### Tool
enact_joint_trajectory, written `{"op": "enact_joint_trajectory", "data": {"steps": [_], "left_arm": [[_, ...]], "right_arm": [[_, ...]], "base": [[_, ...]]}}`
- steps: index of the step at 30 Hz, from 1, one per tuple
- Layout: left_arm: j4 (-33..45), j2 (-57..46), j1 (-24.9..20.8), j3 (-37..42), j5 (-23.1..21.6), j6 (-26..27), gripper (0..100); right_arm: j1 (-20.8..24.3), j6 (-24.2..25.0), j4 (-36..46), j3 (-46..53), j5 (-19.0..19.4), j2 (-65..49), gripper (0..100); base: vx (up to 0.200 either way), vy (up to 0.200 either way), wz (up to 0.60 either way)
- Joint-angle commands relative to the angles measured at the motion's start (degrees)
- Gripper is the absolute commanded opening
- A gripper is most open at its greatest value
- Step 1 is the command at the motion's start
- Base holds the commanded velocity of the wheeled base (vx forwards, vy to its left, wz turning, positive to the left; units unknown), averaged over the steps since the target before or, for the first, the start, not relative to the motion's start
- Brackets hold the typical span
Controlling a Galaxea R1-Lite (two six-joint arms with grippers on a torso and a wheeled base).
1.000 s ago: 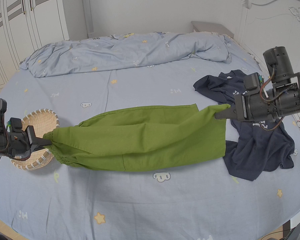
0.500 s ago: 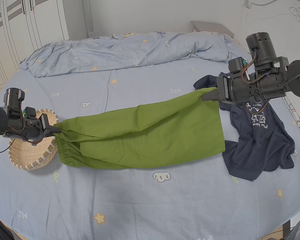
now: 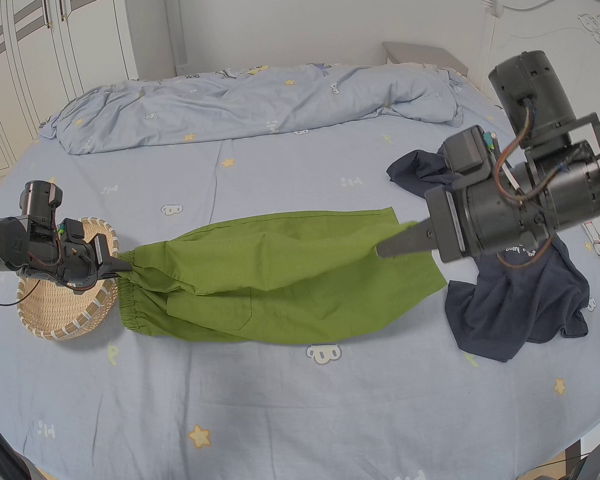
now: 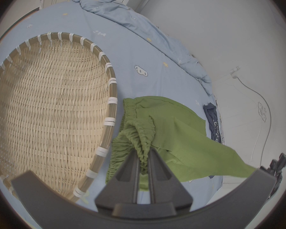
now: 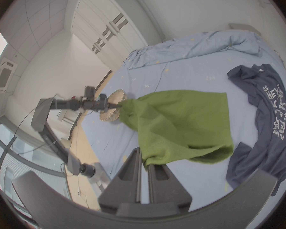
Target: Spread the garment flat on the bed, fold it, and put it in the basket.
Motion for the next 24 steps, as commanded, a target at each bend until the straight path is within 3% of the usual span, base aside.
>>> {"op": "enact_joint_trajectory", "data": {"steps": [1,8,11,19,24], "left_arm": [[0.0,-0.1,-1.1,0.5,0.0,0.2,0],[0.0,-0.5,-1.2,0.7,0.0,0.4,0],[0.0,-1.0,-1.2,0.7,0.0,0.3,0],[0.0,-1.0,0.5,0.0,0.0,0.3,0],[-0.7,-0.4,0.6,-0.2,0.0,0.3,0]], "right_arm": [[5.7,0.8,1.3,7.2,-0.1,-7.4,0],[5.6,1.4,0.8,12.6,-0.1,-9.6,0],[3.0,1.2,0.2,12.6,-0.1,-9.6,0],[-9.1,-1.6,-12.3,10.9,0.7,-1.9,0],[-12.9,-1.8,-13.1,6.6,0.7,4.6,0]], "base": [[0.000,0.000,0.00],[0.000,0.000,0.00],[0.000,0.000,0.00],[0.000,0.000,0.00],[0.000,0.000,0.00]]}}
